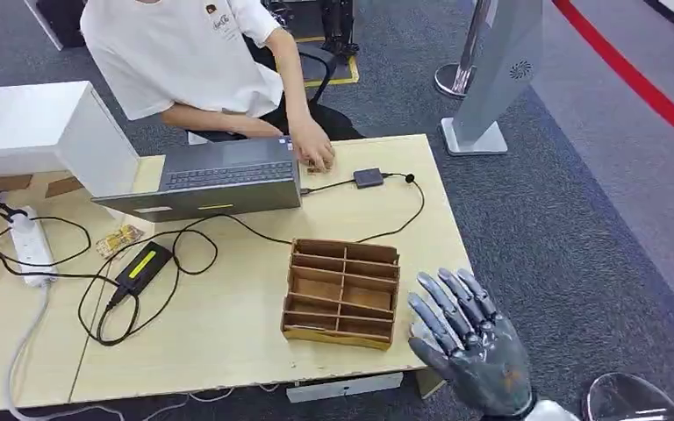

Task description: Pass the card to the sensor for recognition and then transmit it.

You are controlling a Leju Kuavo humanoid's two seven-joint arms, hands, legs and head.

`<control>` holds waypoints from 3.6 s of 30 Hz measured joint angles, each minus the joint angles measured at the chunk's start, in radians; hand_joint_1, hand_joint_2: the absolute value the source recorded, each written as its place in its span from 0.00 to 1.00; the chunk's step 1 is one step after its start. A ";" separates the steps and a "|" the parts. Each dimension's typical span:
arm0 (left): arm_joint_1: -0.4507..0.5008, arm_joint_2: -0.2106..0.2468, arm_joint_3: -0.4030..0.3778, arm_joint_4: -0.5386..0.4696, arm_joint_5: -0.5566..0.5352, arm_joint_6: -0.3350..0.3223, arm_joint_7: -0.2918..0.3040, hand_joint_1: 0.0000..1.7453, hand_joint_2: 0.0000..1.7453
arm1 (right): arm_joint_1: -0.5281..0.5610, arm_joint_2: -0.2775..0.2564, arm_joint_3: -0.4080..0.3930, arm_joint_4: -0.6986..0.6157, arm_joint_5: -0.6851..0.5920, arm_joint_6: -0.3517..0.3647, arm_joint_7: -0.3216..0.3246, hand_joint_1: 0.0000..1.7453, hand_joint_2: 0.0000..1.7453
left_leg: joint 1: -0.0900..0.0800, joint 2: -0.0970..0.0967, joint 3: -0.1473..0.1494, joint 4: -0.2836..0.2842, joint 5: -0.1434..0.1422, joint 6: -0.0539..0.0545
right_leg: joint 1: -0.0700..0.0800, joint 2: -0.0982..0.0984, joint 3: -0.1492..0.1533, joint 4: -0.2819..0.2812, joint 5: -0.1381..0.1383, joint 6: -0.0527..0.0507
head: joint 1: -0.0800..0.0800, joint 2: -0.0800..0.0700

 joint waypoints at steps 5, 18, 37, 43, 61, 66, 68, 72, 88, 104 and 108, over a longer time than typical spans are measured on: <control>-0.003 -0.001 0.038 0.000 0.010 0.014 -0.011 0.00 1.00 | 0.169 -0.047 0.041 -0.081 -0.046 -0.029 0.074 0.00 1.00 | 0.000 0.001 0.002 0.000 0.000 0.000 | 0.000 0.001 0.002 0.000 0.000 0.000 | 0.000 0.000; -0.005 -0.001 0.043 0.000 -0.031 0.030 -0.011 0.00 0.00 | 0.047 0.101 0.215 0.265 -0.194 -0.046 0.024 0.00 1.00 | 0.001 0.003 0.004 0.000 0.000 -0.001 | 0.001 0.003 0.003 0.001 0.000 -0.001 | 0.000 0.000; -0.008 -0.001 0.043 0.000 -0.040 0.047 0.018 0.00 1.00 | -0.137 0.323 0.272 0.625 -0.341 0.008 -0.076 0.00 1.00 | 0.001 0.003 0.003 0.000 0.001 -0.001 | 0.001 0.003 0.002 0.001 0.000 -0.001 | 0.000 0.000; -0.009 -0.001 0.057 0.000 -0.011 0.055 0.019 0.00 1.00 | -0.157 0.348 0.281 0.668 -0.374 0.004 -0.081 0.00 1.00 | 0.001 0.003 0.003 0.000 0.001 -0.001 | 0.001 0.003 0.002 0.001 0.000 -0.001 | 0.000 0.000; -0.019 -0.005 0.118 0.000 0.056 0.071 0.017 0.00 1.00 | -0.195 0.389 0.303 0.762 -0.407 -0.014 -0.086 0.00 1.00 | 0.001 0.003 0.003 0.000 0.001 -0.001 | 0.001 0.003 0.002 0.001 0.000 -0.001 | 0.000 0.000; -0.019 -0.006 0.134 0.000 0.067 0.072 0.016 0.00 1.00 | -0.201 0.396 0.304 0.773 -0.410 -0.014 -0.086 0.00 1.00 | 0.001 0.003 0.003 0.000 0.001 -0.001 | 0.001 0.003 0.002 0.001 0.000 -0.001 | 0.000 0.000; -0.019 -0.006 0.139 0.000 0.074 0.074 0.016 0.00 1.00 | -0.206 0.403 0.306 0.779 -0.421 -0.014 -0.086 0.00 1.00 | 0.001 0.003 0.003 0.000 0.001 -0.001 | 0.001 0.003 0.002 0.001 0.000 -0.001 | 0.000 0.000; -0.019 -0.008 0.147 0.001 0.080 0.074 0.014 0.00 1.00 | -0.216 0.416 0.312 0.789 -0.422 -0.012 -0.086 0.00 1.00 | 0.001 0.003 0.003 0.000 0.001 -0.001 | 0.001 0.003 0.002 0.001 0.000 -0.001 | 0.000 0.000; -0.022 -0.011 0.196 0.004 0.133 0.087 0.000 0.00 1.00 | -0.257 0.459 0.325 0.824 -0.445 -0.012 -0.075 0.00 1.00 | 0.001 0.003 0.003 0.000 0.001 -0.001 | 0.001 0.003 0.002 0.001 0.000 -0.001 | 0.000 0.000; -0.023 -0.006 0.225 0.004 0.114 0.190 -0.186 0.00 1.00 | -0.249 0.464 0.324 0.828 -0.448 -0.011 -0.058 0.00 1.00 | 0.001 0.003 0.003 0.000 0.001 -0.001 | 0.001 0.003 0.002 0.001 0.000 -0.001 | 0.000 0.000; -0.024 0.006 0.225 0.004 0.116 0.198 -0.214 0.00 1.00 | -0.234 0.462 0.316 0.827 -0.440 -0.012 -0.059 0.00 1.00 | 0.001 0.003 0.003 0.000 0.001 -0.001 | 0.001 0.003 0.002 0.001 0.000 -0.001 | 0.000 0.000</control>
